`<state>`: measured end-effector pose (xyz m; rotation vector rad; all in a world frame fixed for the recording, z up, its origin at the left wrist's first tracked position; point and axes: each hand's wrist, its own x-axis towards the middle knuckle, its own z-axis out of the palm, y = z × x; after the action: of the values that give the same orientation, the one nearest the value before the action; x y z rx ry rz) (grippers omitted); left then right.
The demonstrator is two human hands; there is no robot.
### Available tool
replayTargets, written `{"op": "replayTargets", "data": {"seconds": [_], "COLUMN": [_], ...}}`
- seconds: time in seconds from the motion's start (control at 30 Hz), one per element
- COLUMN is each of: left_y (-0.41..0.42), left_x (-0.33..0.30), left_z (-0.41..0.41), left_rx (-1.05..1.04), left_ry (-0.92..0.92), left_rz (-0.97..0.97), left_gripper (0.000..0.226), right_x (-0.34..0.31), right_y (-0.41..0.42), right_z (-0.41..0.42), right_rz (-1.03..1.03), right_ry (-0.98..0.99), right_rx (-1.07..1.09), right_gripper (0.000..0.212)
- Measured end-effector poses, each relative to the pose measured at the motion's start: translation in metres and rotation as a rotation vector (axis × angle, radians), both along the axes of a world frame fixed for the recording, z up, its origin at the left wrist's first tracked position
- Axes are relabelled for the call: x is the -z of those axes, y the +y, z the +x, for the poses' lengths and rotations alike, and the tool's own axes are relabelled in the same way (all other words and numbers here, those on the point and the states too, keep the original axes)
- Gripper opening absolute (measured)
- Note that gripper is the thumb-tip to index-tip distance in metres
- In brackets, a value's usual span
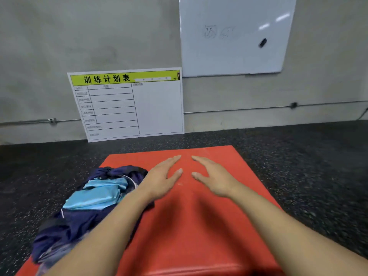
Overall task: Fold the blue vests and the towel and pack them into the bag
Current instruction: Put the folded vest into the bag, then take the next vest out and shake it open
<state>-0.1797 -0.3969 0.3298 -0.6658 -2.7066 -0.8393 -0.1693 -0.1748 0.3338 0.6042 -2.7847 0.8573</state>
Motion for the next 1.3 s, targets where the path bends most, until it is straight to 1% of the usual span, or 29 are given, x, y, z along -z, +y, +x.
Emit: {"op": "replayTargets", "data": {"seconds": [0.2, 0.33, 0.57, 0.73, 0.83, 1.03, 1.17, 1.3], "left_y": [0.125, 0.204, 0.314, 0.389, 0.427, 0.487, 0.512, 0.529], "left_x": [0.009, 0.028, 0.081, 0.131, 0.165, 0.242, 0.29, 0.332], "left_z": [0.023, 0.042, 0.061, 0.086, 0.102, 0.116, 0.124, 0.122], "left_rx": [0.185, 0.317, 0.499, 0.68, 0.767, 0.865, 0.903, 0.904], "left_ry": [-0.007, -0.031, -0.111, -0.146, -0.18, -0.306, -0.395, -0.493], "left_rz": [-0.007, -0.033, -0.141, -0.252, -0.297, -0.384, -0.44, -0.477], "left_gripper": [0.056, 0.055, 0.057, 0.062, 0.055, 0.057, 0.058, 0.058], "right_x": [0.012, 0.035, 0.096, 0.164, 0.21, 0.296, 0.348, 0.393], "right_y": [0.125, 0.207, 0.317, 0.384, 0.414, 0.461, 0.476, 0.484], "right_z": [0.062, 0.107, 0.181, 0.236, 0.27, 0.319, 0.338, 0.34], "right_rz": [0.032, 0.054, 0.038, 0.049, 0.056, 0.014, -0.033, -0.014], "right_ry": [0.007, -0.028, -0.127, -0.242, -0.313, -0.491, -0.584, -0.651], "right_rx": [0.178, 0.283, 0.466, 0.582, 0.646, 0.715, 0.704, 0.671], "right_gripper": [0.061, 0.061, 0.061, 0.061, 0.061, 0.06, 0.06, 0.059]}}
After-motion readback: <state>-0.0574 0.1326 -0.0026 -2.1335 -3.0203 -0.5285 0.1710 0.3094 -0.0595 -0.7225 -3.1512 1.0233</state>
